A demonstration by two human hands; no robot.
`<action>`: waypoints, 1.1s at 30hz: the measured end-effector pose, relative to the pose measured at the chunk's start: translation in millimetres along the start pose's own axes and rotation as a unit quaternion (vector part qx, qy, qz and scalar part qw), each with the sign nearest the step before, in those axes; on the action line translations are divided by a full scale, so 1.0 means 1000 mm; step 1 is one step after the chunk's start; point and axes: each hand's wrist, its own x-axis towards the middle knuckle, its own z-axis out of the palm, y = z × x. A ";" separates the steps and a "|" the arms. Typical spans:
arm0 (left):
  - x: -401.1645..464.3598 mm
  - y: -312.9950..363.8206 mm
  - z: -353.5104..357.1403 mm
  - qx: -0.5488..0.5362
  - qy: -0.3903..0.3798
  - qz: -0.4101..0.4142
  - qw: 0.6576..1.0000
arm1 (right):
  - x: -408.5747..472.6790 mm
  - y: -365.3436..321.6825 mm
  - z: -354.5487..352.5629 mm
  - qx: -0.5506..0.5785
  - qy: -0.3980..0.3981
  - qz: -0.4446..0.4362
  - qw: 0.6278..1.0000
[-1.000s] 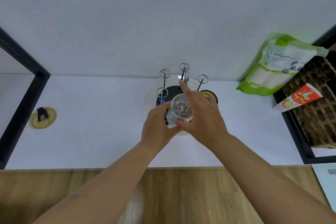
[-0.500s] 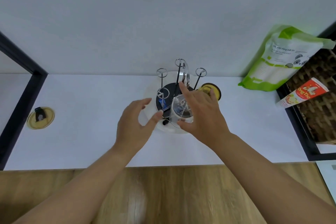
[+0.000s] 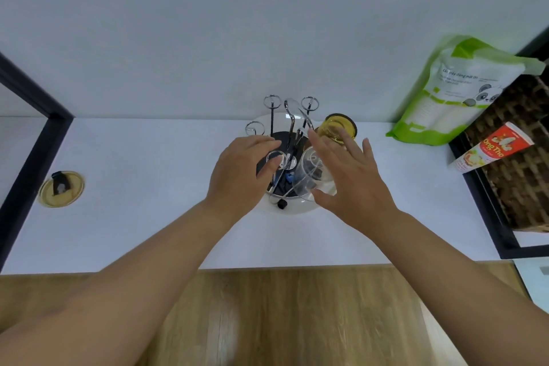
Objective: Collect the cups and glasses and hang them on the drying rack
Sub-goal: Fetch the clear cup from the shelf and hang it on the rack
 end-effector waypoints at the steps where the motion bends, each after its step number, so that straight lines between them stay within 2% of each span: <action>1: -0.001 0.000 0.001 0.006 -0.002 0.006 1.000 | -0.001 0.004 -0.001 -0.007 -0.003 -0.004 1.000; 8: -0.006 0.004 0.006 0.059 0.018 0.067 0.996 | -0.005 0.030 -0.004 -0.019 -0.011 0.000 1.000; 18: -0.012 0.007 0.010 0.043 -0.031 0.014 0.998 | -0.005 0.032 -0.003 0.003 -0.027 0.032 0.999; 27: -0.010 0.009 0.004 0.050 -0.059 0.003 0.997 | -0.008 0.027 -0.004 0.022 -0.044 0.039 0.998; 33: -0.008 0.020 -0.006 0.053 -0.072 -0.020 0.996 | -0.015 0.020 -0.023 0.080 -0.041 0.054 0.994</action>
